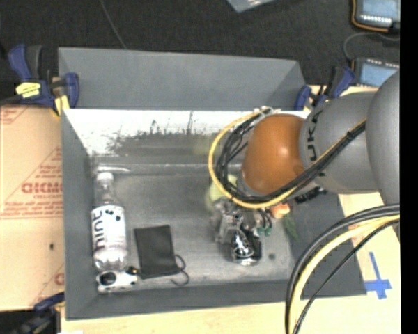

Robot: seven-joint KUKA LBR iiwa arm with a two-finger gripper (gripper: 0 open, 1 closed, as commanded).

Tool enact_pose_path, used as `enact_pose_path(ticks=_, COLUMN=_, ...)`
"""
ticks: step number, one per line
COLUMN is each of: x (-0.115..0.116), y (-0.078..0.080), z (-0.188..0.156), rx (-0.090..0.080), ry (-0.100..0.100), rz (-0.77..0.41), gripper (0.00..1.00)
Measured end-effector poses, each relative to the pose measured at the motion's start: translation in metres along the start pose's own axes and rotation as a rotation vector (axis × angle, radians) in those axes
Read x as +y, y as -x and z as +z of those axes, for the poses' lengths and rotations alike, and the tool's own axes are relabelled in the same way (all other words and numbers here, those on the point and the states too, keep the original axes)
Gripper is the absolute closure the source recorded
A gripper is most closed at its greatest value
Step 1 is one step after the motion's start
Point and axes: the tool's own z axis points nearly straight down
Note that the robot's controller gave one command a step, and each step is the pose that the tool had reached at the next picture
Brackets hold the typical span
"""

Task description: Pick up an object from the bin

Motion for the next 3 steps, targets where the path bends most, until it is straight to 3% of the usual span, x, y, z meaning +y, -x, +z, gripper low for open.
enact_pose_path(ticks=1, x=0.0, y=0.0, z=0.0, rx=0.0, ry=0.0, rz=0.001, gripper=1.0)
enact_pose_path(ticks=2, x=0.003, y=-0.021, z=-0.039, rx=0.006, ry=0.0, rz=-0.074, gripper=1.0)
enact_pose_path(ticks=3, x=-0.02, y=-0.011, z=-0.067, rx=-0.004, ry=-0.001, rz=-0.214, gripper=1.0)
